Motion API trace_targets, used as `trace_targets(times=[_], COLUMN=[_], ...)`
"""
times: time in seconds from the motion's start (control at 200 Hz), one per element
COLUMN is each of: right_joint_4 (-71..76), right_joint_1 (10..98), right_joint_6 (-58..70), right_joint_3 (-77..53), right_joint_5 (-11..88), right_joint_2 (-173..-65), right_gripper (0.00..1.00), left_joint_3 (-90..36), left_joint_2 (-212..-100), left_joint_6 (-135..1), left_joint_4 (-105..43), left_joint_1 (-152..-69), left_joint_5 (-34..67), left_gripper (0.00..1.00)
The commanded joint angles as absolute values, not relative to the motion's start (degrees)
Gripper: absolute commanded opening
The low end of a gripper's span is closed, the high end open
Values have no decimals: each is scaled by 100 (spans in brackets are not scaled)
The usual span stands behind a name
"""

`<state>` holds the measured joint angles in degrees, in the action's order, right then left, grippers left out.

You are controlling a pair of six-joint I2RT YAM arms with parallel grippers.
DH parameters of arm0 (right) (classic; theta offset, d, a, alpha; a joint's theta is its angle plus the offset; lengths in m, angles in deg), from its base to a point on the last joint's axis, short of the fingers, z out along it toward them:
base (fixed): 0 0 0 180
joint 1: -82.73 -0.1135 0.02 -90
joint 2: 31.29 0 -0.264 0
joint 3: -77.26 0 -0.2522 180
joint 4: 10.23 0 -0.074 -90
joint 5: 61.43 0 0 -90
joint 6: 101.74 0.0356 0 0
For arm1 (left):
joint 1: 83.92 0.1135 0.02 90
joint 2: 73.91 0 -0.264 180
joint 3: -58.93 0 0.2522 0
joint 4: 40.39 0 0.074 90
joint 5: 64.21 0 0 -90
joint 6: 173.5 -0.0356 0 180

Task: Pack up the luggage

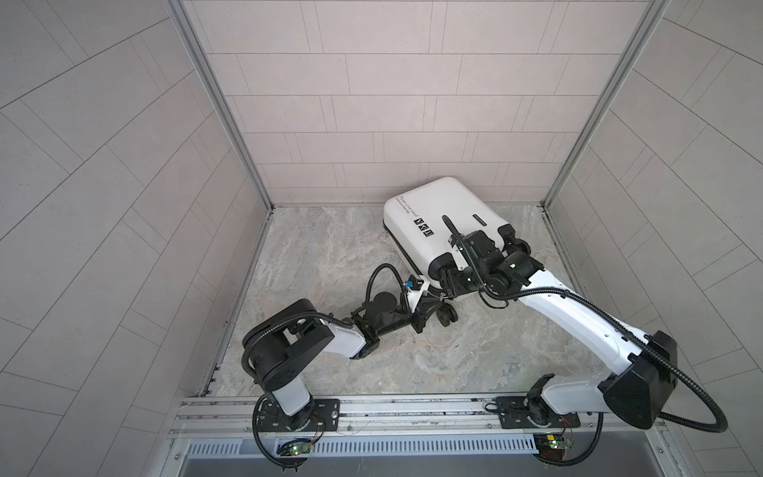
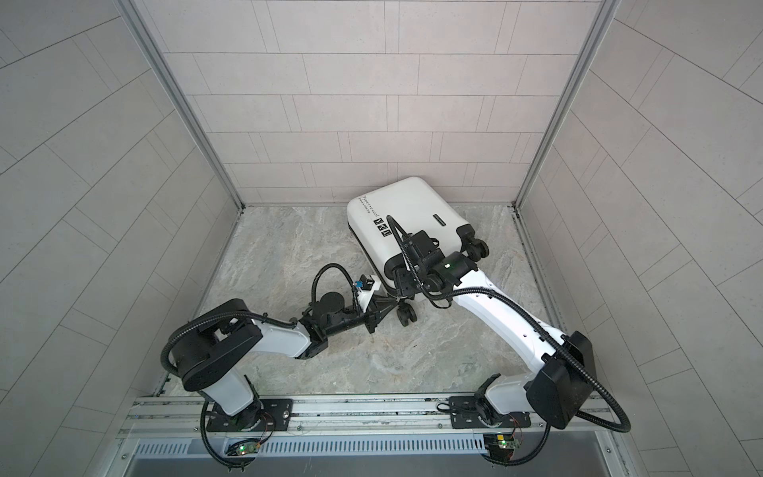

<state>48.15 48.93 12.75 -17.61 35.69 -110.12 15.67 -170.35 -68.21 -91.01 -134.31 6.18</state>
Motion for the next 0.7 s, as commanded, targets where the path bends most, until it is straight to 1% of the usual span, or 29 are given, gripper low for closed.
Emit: trace_targets(times=[0.0, 0.065, 0.11, 0.23, 0.34, 0.485, 0.6, 0.695], right_joint_4=[4789, 4753, 4720, 4617, 4600, 4586, 4556, 4561], right_joint_1=[4918, 4919, 4909, 4859, 4702, 4437, 4271, 4204], right_joint_6=[1280, 1304, 1320, 1414, 1476, 1550, 1625, 1677], right_joint_3=[-1616, -1582, -1553, -1414, -1136, -671, -258, 86], right_joint_5=[3751, 3806, 3845, 3948, 3947, 3920, 3910, 3897], right_joint_2=[-11263, -11344, -11379, -11461, -11645, -12059, -12440, -12737], right_gripper=[59, 53, 48, 29, 18, 14, 12, 12], left_joint_3=[1745, 1901, 1986, 2106, 2233, 2465, 2624, 2789], left_joint_2=[-17110, -17128, -17144, -17173, -17200, -17128, -16979, -16858], left_joint_6=[-6855, -6880, -6890, -7003, -7046, -6992, -7014, -7068], left_joint_4=[-9434, -9593, -9672, -9733, -9974, -10230, -10230, -10230], left_joint_1=[-13463, -13472, -13466, -13461, -13428, -13263, -13150, -13095], left_joint_5=[723, 872, 950, 1122, 1272, 1376, 1401, 1546], left_gripper=[37, 48, 51, 53, 54, 55, 56, 58])
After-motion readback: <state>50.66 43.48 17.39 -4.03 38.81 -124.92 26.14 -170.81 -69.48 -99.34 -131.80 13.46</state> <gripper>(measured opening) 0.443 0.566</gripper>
